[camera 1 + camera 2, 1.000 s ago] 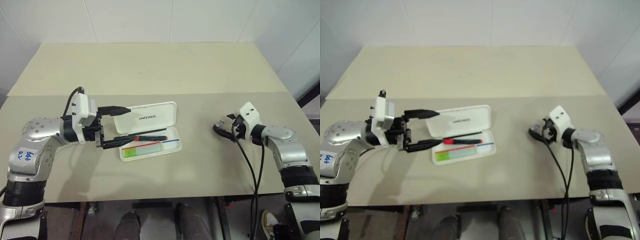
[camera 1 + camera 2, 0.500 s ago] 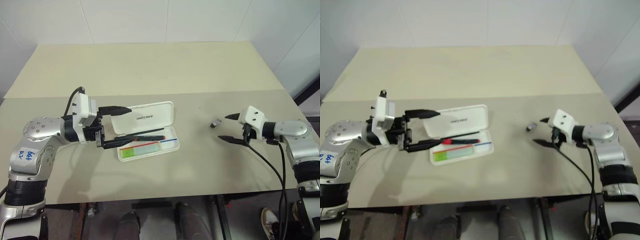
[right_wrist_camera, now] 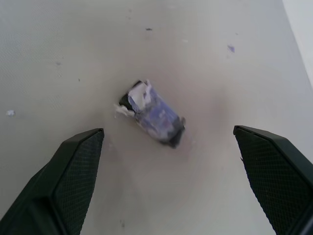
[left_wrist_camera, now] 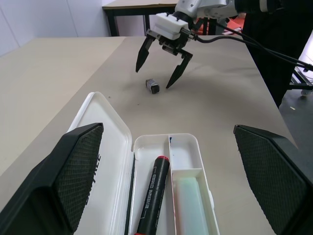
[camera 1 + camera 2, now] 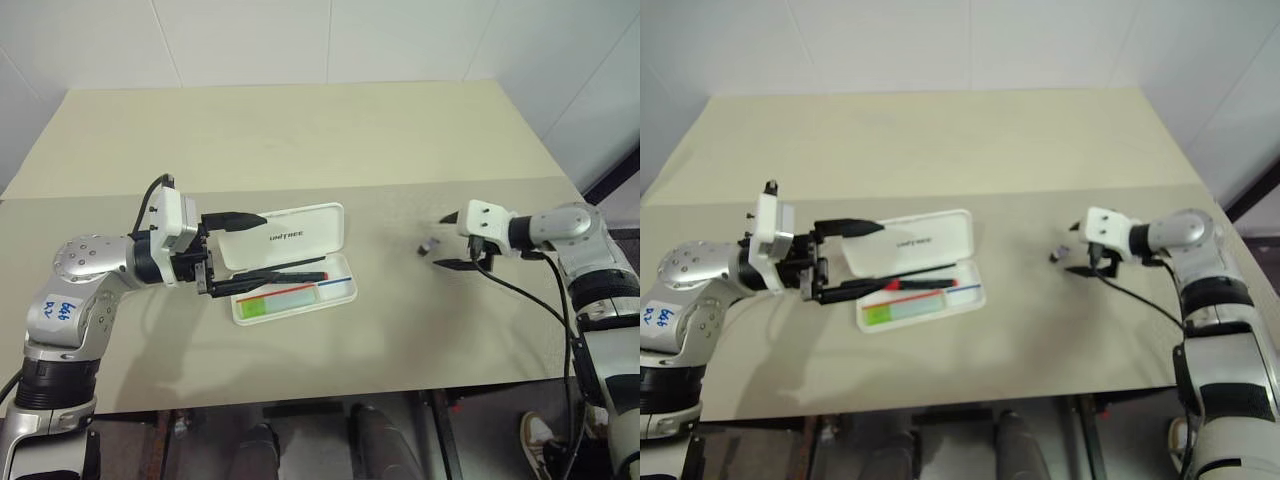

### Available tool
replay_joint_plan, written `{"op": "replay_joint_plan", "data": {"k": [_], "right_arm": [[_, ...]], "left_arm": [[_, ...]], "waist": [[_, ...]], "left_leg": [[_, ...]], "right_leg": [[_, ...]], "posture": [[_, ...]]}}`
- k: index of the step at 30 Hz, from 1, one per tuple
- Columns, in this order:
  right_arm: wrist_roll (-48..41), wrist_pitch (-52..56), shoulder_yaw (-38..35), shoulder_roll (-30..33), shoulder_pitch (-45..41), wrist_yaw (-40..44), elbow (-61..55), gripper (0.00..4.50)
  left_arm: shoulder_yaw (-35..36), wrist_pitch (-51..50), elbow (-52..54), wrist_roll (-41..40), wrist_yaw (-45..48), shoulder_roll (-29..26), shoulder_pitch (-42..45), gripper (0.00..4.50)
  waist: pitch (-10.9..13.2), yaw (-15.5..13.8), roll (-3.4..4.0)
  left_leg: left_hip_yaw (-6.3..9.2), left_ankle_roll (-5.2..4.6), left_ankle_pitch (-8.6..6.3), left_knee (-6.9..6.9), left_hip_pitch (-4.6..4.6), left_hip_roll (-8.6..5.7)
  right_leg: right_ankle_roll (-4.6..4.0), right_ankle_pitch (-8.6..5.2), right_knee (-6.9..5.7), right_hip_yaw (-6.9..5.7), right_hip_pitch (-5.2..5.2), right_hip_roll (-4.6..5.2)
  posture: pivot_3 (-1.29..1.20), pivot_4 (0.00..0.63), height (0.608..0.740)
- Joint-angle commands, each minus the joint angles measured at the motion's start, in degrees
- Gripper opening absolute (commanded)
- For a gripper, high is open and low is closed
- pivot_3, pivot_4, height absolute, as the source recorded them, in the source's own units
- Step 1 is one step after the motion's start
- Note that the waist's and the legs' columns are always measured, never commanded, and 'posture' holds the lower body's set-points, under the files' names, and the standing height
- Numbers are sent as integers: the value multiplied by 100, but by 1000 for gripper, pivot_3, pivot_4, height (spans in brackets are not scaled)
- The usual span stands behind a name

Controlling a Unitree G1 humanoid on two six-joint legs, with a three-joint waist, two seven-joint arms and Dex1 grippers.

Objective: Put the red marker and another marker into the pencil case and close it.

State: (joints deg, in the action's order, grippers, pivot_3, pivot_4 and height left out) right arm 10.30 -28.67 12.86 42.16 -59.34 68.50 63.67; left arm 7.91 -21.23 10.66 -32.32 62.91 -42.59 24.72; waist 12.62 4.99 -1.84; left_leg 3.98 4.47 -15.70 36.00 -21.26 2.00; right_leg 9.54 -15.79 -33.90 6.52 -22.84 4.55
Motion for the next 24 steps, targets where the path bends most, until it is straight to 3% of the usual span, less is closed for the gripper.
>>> {"op": "replay_joint_plan", "data": {"k": [1, 17, 22, 24], "right_arm": [[239, -354, 139, -116, -303, 31, 265, 4500], [1457, -1089, 929, -502, -979, -601, 1051, 4500], [1043, -438, 483, -750, -1088, -564, 1133, 4500], [658, 325, 65, -852, -1111, -543, 1182, 4500]], "left_arm": [[40, 59, 123, -46, -34, 13, 105, 4486], [19, 43, 192, -46, -136, 46, 61, 4486], [46, 53, 220, -43, -157, 46, 21, 4486], [60, 61, 233, -39, -158, 41, -18, 4486]], "waist": [[0, 11, 0], [-5, 139, -8], [-13, 233, -23], [-13, 297, -22]], "left_leg": [[0, 0, 0, 0, 1, 0], [5, 15, 14, 12, 15, 0], [5, 16, 18, 16, 20, 0], [7, 14, 23, 16, 21, 0]], "right_leg": [[0, 0, -1, 0, 0, 0], [0, 4, -33, 1, 3, -1], [-3, 10, -40, 1, 6, -1], [-3, 13, -47, 1, 6, -1]], "posture": [[0, 150, 740], [0, 150, 740], [0, 150, 740], [0, 150, 740]]}}
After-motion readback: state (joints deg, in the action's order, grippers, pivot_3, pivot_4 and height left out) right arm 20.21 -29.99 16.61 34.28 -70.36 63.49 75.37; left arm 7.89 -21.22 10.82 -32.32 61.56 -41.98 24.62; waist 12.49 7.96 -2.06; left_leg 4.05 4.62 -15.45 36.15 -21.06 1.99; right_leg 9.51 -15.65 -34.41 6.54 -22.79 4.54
